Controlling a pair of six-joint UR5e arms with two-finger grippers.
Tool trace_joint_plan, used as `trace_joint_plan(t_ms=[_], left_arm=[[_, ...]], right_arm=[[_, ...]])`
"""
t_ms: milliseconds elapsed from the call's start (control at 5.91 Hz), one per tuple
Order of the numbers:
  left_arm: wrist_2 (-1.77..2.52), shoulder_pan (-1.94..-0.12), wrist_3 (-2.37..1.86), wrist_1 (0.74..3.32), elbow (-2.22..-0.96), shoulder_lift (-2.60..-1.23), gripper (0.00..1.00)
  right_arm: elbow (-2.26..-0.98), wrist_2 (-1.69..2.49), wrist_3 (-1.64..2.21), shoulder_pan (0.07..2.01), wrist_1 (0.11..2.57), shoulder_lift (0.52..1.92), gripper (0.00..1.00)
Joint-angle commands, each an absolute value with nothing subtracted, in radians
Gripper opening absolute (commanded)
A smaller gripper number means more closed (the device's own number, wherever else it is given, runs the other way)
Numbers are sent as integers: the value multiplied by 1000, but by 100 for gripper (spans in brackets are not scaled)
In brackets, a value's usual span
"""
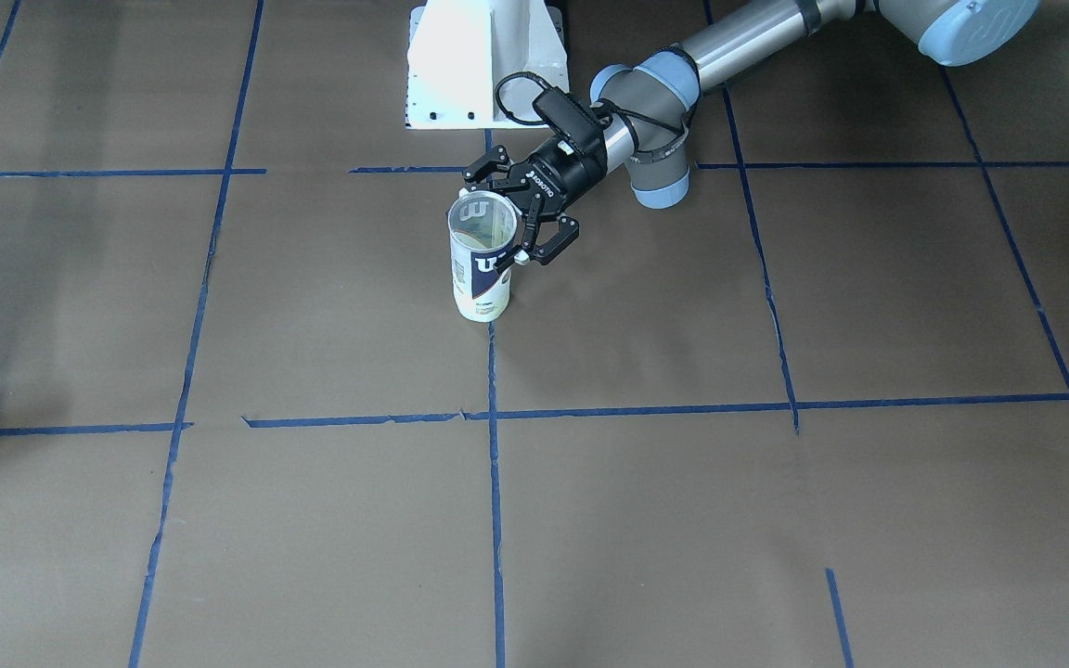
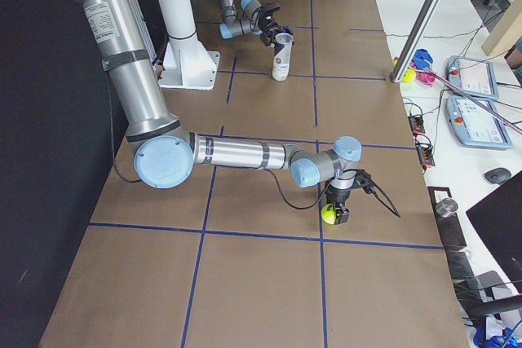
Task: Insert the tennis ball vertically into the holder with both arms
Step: 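Lift the second ball over the can with the right gripper and drop it in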
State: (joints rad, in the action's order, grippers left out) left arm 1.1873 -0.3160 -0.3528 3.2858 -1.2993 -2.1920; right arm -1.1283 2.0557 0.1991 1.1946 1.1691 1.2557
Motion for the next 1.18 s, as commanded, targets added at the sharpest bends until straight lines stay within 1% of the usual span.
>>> trace_joint_plan(t_ms=[0,169,338,508,677,846,1015], left_arm=[[1187,-316,-353,3286,-1299,-2192,90],[1187,-316,-353,3286,-1299,-2192,90],[1187,-316,-351,3286,-1301,-2192,90],[1187,-316,-351,3287,-1301,-2192,90],[1189,-316,-353,3286,-1301,-2192,90],[1187,-316,-353,3286,-1301,-2192,90],[1187,-316,-353,3286,-1301,-2194,90]], right_arm=[[-1127,2056,199,1193,1169,1255,36],[-1216,2095,210,1196,1184,1252,0],[-1409,2158,231,1203,1309,1250,0],[-1657,2192,315,1198,1541,1243,0],[-1825,2292,521,1149,1627,1218,1],[-1935,2339,778,1072,1621,1180,1],[-1975,2330,1054,966,1623,1082,1]])
